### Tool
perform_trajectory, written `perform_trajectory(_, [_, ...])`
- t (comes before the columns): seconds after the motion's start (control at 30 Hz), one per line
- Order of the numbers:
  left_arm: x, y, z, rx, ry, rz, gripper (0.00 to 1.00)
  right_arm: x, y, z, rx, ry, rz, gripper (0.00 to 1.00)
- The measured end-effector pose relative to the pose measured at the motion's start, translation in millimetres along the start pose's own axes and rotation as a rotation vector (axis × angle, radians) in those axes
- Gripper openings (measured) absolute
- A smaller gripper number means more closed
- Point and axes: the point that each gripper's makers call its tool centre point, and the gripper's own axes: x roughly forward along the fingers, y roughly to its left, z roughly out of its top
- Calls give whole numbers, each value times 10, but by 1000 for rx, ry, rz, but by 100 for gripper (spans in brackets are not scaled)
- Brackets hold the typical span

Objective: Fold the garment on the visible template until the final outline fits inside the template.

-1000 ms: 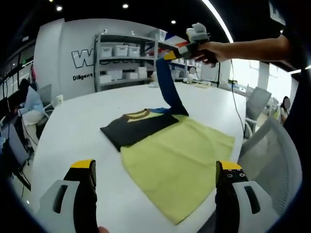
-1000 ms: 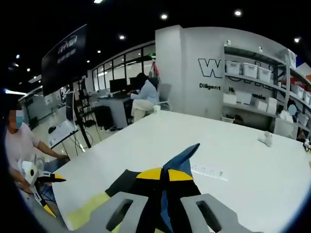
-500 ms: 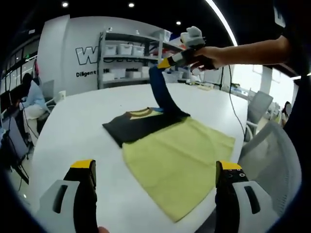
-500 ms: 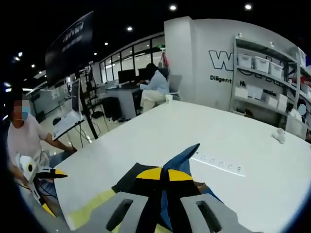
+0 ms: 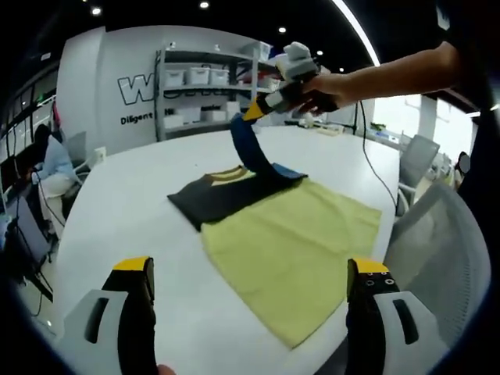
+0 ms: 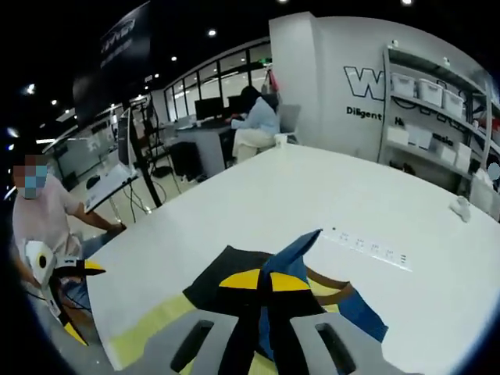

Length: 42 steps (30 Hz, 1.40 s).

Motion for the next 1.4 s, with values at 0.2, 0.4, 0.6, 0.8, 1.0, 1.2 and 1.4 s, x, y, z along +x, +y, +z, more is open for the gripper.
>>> perform_trajectory(0.2, [2, 14, -58, -2, 13, 3, 99, 146, 78, -106, 2, 31, 15, 0])
perform_trajectory(0.4, [0, 40, -91, -21, 10, 13, 99, 353, 139, -294, 19, 84, 21, 0])
perform_trajectory(0.6, [-10, 29, -152, -41, 16, 21, 99, 513, 188, -474, 40, 123, 12, 0])
perform_trajectory(0.8, [-34, 55, -172, -52, 21, 31, 99, 630, 297, -532, 52, 138, 28, 0])
perform_trajectory(1.0, [-54, 83, -186, -58, 20, 39, 99, 707, 388, -590, 58, 147, 38, 0])
perform_trajectory(1.2, [-98, 109, -223, -72, 20, 50, 99, 803, 502, -647, 58, 162, 46, 0])
perform_trajectory(1.4, [-138, 129, -280, -93, 20, 63, 98, 876, 584, -700, 49, 173, 45, 0])
